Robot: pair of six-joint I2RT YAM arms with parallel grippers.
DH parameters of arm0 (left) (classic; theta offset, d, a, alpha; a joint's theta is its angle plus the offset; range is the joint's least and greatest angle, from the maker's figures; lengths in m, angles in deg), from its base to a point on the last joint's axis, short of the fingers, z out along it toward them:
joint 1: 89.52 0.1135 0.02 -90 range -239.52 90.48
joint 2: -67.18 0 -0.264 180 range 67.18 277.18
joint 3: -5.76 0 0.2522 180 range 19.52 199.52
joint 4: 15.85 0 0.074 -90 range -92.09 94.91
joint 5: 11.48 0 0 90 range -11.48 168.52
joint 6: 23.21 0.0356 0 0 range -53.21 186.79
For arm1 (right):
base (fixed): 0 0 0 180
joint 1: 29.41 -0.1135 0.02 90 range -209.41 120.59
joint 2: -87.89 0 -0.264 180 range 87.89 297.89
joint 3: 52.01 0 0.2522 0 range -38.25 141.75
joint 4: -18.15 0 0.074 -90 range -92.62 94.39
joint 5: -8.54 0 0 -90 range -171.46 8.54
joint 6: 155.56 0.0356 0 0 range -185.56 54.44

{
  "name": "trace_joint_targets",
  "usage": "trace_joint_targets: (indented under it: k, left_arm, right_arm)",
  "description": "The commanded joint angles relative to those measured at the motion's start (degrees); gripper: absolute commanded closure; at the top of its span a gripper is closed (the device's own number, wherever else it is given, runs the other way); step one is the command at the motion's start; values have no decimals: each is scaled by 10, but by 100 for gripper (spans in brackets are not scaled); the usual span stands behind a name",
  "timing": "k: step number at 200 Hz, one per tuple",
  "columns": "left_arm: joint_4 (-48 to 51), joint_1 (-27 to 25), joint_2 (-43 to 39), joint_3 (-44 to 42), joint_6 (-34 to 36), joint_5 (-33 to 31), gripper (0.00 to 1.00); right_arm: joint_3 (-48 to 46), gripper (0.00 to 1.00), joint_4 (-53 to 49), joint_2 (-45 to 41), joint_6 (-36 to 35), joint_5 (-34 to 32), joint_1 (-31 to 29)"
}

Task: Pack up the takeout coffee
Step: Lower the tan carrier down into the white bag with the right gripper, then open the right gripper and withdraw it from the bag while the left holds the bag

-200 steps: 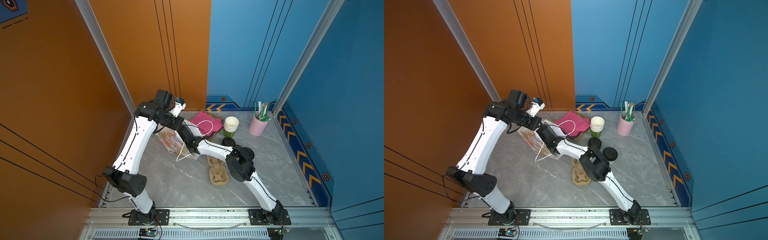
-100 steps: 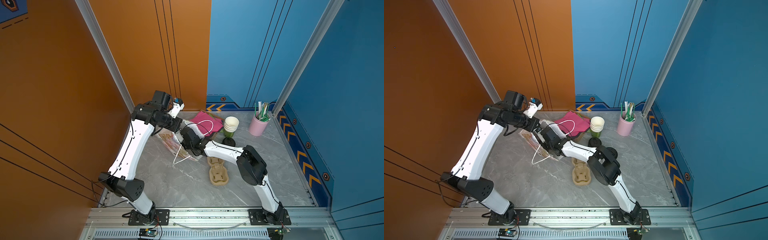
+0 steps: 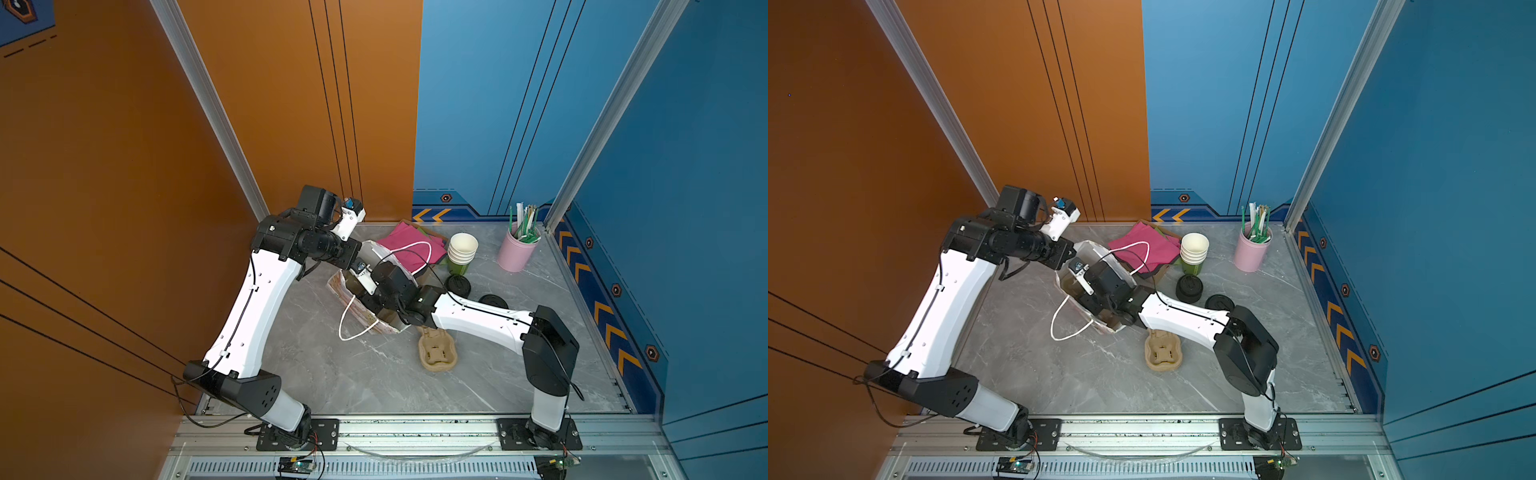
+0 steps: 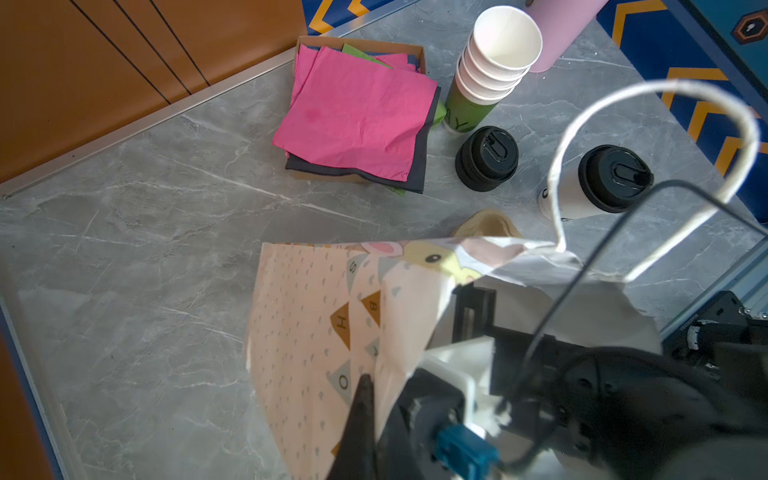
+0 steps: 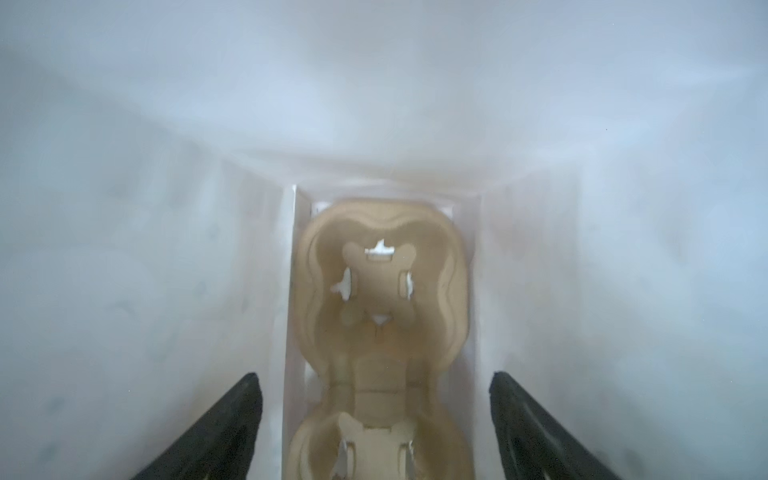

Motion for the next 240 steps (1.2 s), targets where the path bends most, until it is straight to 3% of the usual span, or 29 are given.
trace_joint_targets:
  k: [1,18,106,149,196,240]
  left_arm:
    - [7,3,-11,-16,6,-16,100]
    - [-1,3,-19,-28,7,-15,100]
    - [-42,10,-50,-120,-9,-15,100]
    - [-56,38,-58,-156,-27,-42,100]
    - [-58,68,-64,-180,-55,-41,98]
    - [-75,85,-89,-212,-72,-26,75]
  right_arm:
    - [-20,11,46,-81,-18,-37,-12]
    - [-44,7,54,-117,-20,-45,-20]
    - [-111,5,19,-272,-2,-23,-39]
    - [-85,4,-92,-332,19,-98,-16]
    - [-55,3,-281,-367,109,-124,83]
    - [-36,2,-462,-373,180,-70,235]
